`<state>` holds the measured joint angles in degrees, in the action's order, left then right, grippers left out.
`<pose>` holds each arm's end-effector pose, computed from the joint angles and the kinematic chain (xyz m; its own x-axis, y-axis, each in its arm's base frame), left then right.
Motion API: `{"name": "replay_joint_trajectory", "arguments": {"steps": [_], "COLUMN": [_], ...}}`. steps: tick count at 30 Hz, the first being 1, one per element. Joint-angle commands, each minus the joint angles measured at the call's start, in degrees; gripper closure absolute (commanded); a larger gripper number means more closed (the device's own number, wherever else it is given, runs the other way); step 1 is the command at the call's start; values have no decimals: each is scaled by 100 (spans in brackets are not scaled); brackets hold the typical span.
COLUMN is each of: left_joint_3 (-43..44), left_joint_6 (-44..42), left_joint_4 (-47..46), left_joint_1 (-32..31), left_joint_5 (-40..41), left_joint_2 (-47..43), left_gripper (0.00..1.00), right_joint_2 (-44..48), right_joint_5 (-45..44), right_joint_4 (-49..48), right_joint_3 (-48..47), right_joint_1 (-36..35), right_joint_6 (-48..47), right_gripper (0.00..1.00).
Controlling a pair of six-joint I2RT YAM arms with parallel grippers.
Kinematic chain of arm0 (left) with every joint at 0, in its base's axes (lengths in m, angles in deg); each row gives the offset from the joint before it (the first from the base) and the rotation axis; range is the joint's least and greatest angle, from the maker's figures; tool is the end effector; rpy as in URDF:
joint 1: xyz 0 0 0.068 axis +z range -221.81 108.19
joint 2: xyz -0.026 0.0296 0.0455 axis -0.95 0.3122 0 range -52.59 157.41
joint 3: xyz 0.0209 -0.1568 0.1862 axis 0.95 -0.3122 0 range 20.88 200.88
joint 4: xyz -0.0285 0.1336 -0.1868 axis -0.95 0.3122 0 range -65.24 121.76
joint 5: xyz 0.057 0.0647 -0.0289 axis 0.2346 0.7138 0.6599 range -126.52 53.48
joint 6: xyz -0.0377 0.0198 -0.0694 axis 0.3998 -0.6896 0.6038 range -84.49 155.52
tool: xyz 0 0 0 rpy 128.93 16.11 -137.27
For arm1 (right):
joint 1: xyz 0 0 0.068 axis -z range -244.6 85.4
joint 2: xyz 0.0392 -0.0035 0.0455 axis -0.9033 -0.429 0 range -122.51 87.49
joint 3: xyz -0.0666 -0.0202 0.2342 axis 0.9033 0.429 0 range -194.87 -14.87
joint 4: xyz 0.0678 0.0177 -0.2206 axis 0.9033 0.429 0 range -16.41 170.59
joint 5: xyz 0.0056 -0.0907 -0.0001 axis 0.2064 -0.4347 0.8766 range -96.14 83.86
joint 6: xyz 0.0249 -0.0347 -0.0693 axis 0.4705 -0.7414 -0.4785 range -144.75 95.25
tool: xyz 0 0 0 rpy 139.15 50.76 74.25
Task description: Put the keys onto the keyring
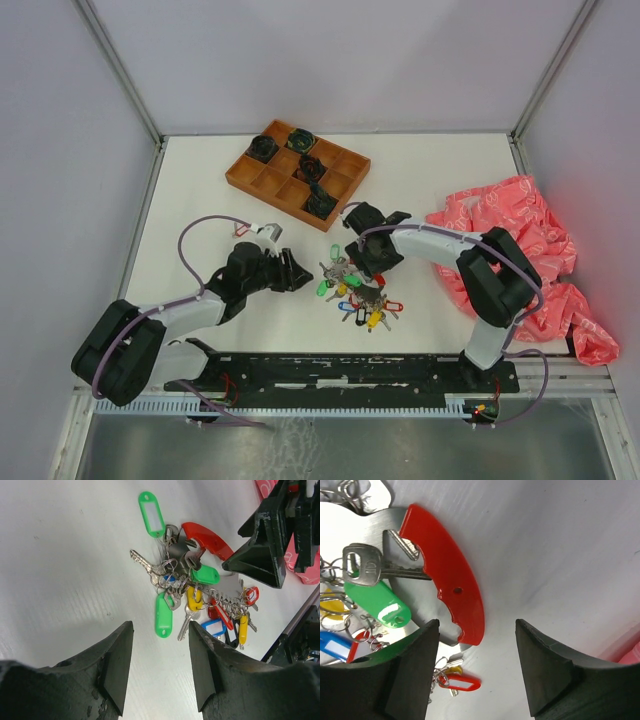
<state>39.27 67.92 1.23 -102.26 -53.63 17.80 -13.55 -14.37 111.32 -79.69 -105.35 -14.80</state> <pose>0.1997 -0.1416 0.1362 -0.7259 -0.1674 -0.6671 0.3769 0.7145 -0.5895 0.2426 0.1959 0.1281 -0.8235 -0.4839 -0.2961 -0.4810 0.8723 -0.0877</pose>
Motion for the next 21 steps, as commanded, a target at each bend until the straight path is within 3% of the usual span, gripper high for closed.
{"name": "replay_joint_trajectory", "arguments": {"steps": [1,5,14,21], "left_joint_3": [179,186,151,333], "left_joint_6": [-278,-272,118,284], "left_joint_4": [-47,-62,-749,-1072], "left_joint_1": [38,46,316,507], "left_joint_5": [-83,-102,-771,-1222], "left_joint_2": [-47,-45,291,818], "left_gripper": [44,44,43,42], "right_joint_2": [-169,-418,-299,209], "right_joint_5": [195,421,489,-433], "right_joint_4": [-144,-40,165,37], "right_joint_3": [-128,-98,-259,-458], "right_joint_1": [87,162,155,-402], "right_joint_6": [-1,35,-65,-535], "right_gripper": [30,37,79,86]}}
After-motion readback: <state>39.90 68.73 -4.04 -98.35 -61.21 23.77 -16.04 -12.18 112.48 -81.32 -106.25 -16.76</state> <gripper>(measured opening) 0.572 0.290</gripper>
